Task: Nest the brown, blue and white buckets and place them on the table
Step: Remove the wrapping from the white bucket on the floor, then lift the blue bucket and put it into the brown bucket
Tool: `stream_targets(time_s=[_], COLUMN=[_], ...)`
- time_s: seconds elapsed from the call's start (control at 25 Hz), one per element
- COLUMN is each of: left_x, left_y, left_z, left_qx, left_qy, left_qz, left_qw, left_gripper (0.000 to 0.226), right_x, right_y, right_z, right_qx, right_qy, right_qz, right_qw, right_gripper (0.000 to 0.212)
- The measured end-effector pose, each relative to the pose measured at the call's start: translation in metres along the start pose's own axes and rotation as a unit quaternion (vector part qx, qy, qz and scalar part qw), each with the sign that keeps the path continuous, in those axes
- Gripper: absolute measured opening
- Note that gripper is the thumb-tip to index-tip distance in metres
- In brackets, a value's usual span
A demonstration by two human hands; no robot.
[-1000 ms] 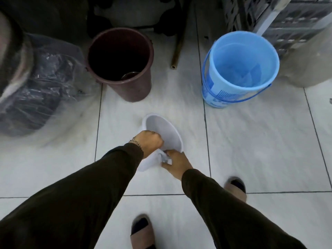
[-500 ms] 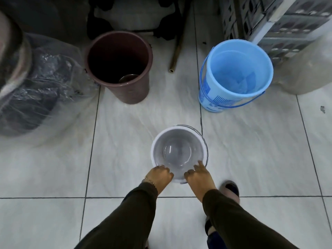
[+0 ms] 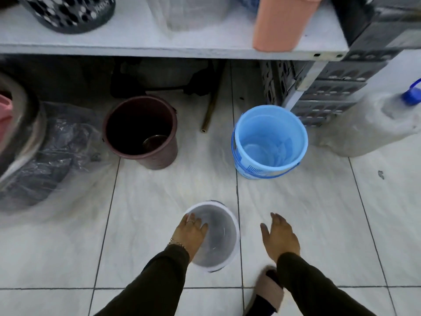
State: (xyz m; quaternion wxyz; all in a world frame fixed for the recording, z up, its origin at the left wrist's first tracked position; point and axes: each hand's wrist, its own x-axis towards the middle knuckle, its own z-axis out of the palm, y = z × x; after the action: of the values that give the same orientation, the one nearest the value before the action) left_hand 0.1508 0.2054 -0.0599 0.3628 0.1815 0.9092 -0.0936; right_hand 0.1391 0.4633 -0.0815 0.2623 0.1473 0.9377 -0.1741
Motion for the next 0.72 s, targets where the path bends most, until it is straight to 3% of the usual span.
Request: stream_targets(time_s=[0.08,0.16,0.2,0.24,0.32,0.36,0.44,0.52,0.6,0.72], left_x=[0.025,0.056,0.074,0.095,0.138,0.156,0.187,0.2,0.2,0.186], left_y=[0.009,0.025,0.036,0.047,0.066,0.075,0.091,0.102,0.111,0.108], left_z=[-0.037,-0.074,-0.092,-0.111,-0.141,-0.154,-0.167,-0.171,-0.168,-0.156], left_qx=[-0.031,-0.188,-0.323,-0.46,-0.665,-0.723,-0.792,-0.827,-0.828,-0.837], left_qy=[0.017,0.052,0.07,0.077,0.08,0.079,0.082,0.098,0.107,0.128], left_qz=[-0.009,-0.054,-0.093,-0.133,-0.184,-0.201,-0.222,-0.233,-0.249,-0.31], left_qw=[0.999,0.979,0.939,0.875,0.719,0.656,0.562,0.502,0.491,0.433], left_gripper=[0.068,0.065,0.068,0.074,0.08,0.077,0.069,0.065,0.064,0.098], right_x=[0.032,0.073,0.094,0.116,0.159,0.178,0.212,0.234,0.237,0.215], right_y=[0.003,0.005,0.006,0.004,0.002,0.002,0.007,0.013,0.015,0.011], right_z=[-0.042,-0.077,-0.092,-0.105,-0.122,-0.125,-0.124,-0.118,-0.115,-0.119], right_qx=[0.177,0.29,0.316,0.335,0.35,0.361,0.357,0.339,0.321,0.303], right_qy=[0.027,0.053,0.057,0.055,0.037,0.025,-0.005,-0.051,-0.062,-0.051], right_qz=[0.116,0.165,0.17,0.162,0.135,0.13,0.128,0.123,0.133,0.125], right_qw=[0.977,0.941,0.932,0.927,0.926,0.923,0.925,0.931,0.936,0.943], right_gripper=[0.064,0.068,0.069,0.07,0.072,0.07,0.059,0.046,0.038,0.03])
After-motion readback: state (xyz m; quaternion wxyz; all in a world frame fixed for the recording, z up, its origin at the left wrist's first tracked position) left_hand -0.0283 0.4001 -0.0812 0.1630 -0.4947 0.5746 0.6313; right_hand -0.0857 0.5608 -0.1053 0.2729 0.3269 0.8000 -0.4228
